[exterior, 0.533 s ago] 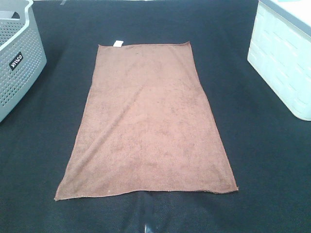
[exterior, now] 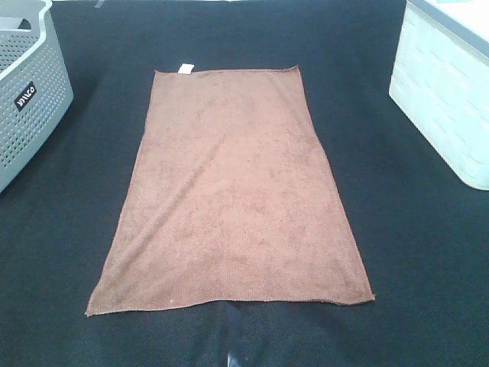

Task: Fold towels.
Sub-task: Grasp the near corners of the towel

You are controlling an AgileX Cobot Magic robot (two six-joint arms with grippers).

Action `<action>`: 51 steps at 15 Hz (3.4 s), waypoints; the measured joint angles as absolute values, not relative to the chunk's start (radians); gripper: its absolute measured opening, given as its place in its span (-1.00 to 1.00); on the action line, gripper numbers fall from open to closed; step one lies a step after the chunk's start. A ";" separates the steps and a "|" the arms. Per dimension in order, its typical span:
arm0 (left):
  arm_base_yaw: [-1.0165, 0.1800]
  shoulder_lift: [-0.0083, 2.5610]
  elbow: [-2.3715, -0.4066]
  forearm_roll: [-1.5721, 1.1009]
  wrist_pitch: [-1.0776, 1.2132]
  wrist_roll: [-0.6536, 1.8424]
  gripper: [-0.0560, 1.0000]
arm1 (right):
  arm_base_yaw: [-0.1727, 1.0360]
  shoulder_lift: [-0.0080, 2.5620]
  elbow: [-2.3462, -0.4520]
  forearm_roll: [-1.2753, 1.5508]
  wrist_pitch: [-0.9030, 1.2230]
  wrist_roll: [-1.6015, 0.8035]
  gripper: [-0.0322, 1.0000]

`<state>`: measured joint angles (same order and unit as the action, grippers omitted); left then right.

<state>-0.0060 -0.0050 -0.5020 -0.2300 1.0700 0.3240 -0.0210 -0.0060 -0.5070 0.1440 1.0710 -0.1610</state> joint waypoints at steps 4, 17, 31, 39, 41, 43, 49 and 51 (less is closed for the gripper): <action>-0.006 -0.005 -0.502 -0.230 1.070 0.324 0.57 | -0.021 -0.006 -0.507 0.144 1.071 -0.161 0.68; -0.006 -0.005 -0.502 -0.230 1.070 0.324 0.57 | -0.021 -0.006 -0.507 0.144 1.071 -0.161 0.68; -0.006 -0.005 -0.502 -0.230 1.070 0.324 0.57 | -0.021 -0.006 -0.507 0.144 1.071 -0.161 0.68; -0.006 -0.005 -0.502 -0.230 1.070 0.324 0.57 | -0.021 -0.006 -0.507 0.144 1.071 -0.161 0.68; -0.006 -0.005 -0.502 -0.230 1.070 0.324 0.57 | -0.021 -0.006 -0.507 0.144 1.071 -0.161 0.68; -0.006 -0.005 -0.502 -0.230 1.070 0.324 0.57 | -0.021 -0.006 -0.507 0.144 1.071 -0.161 0.68; -0.006 -0.005 -0.502 -0.230 1.070 0.324 0.57 | -0.021 -0.006 -0.507 0.144 1.071 -0.161 0.68; -0.006 -0.005 -0.502 -0.214 1.062 0.302 0.57 | -0.021 -0.006 -0.507 0.144 1.071 -0.161 0.68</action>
<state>-0.0060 -0.0050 -0.5020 -0.2140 1.0620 0.3020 -0.0210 -0.0060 -0.5070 0.1440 1.0710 -0.1610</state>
